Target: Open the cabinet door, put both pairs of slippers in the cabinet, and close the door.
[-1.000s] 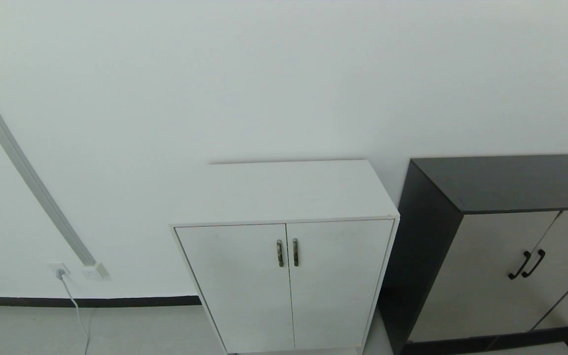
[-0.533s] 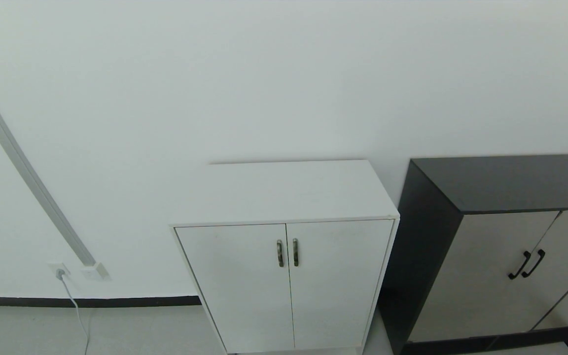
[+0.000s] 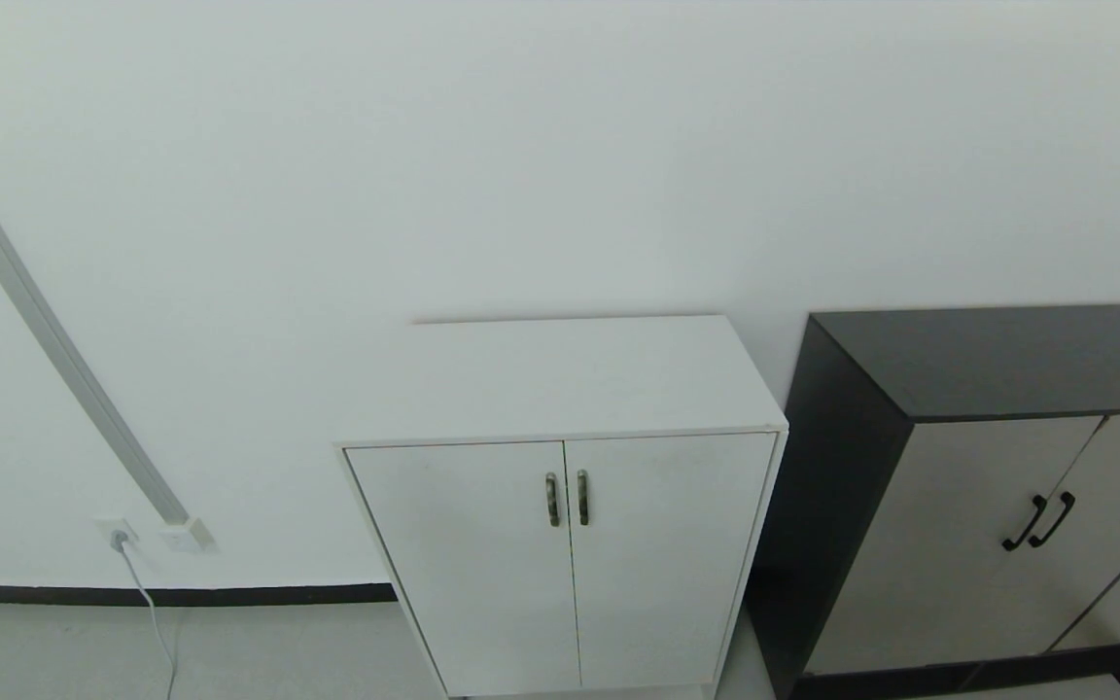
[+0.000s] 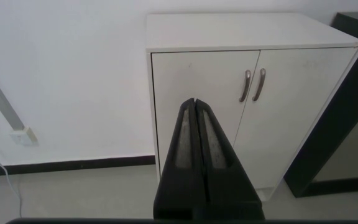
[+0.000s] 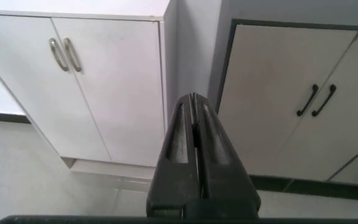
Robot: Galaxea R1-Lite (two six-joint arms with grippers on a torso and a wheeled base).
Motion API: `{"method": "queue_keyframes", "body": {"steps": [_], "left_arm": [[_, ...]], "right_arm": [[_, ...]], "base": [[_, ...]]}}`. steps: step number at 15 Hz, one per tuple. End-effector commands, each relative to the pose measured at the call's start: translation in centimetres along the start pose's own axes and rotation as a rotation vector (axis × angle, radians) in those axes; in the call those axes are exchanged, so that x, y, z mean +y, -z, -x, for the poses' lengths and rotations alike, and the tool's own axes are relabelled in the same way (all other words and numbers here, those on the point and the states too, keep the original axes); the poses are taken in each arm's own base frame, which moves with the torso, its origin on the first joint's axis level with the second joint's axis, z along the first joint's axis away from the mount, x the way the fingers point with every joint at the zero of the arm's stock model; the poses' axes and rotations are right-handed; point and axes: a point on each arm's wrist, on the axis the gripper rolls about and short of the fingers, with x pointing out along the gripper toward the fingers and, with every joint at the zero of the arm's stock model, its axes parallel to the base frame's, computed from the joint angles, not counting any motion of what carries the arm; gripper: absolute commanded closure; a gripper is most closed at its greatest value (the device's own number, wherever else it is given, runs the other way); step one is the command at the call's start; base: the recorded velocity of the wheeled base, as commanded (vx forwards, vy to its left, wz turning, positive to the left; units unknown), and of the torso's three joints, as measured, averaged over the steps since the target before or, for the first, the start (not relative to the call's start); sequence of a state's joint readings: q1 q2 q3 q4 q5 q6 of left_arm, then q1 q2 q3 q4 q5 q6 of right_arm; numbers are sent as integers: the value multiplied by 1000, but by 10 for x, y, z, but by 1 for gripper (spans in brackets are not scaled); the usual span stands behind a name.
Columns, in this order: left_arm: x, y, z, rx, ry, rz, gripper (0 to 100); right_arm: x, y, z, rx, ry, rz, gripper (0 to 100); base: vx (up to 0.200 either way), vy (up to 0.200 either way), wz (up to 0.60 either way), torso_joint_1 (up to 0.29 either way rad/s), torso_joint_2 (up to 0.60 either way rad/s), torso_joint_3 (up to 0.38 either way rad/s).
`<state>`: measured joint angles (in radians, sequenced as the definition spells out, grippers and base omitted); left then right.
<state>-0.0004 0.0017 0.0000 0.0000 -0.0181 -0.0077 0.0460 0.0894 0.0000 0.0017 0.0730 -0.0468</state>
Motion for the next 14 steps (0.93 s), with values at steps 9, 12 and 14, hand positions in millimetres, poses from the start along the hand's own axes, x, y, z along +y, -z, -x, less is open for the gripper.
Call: {"method": "queue_keyframes", "body": {"steps": [9, 12, 14], "left_arm": [[0, 0, 0, 0, 0, 2, 100], [0, 0, 0, 0, -2, 2, 100], [0, 0, 0, 0, 0, 2, 100]], "right_arm": [[1, 2, 6, -94, 84, -79, 100], [1, 2, 6, -94, 89, -78, 100], [1, 2, 6, -94, 89, -78, 100]], "base": [[0, 0, 0, 0, 0, 0], [0, 0, 0, 0, 0, 0], [0, 0, 0, 0, 0, 0]]}}
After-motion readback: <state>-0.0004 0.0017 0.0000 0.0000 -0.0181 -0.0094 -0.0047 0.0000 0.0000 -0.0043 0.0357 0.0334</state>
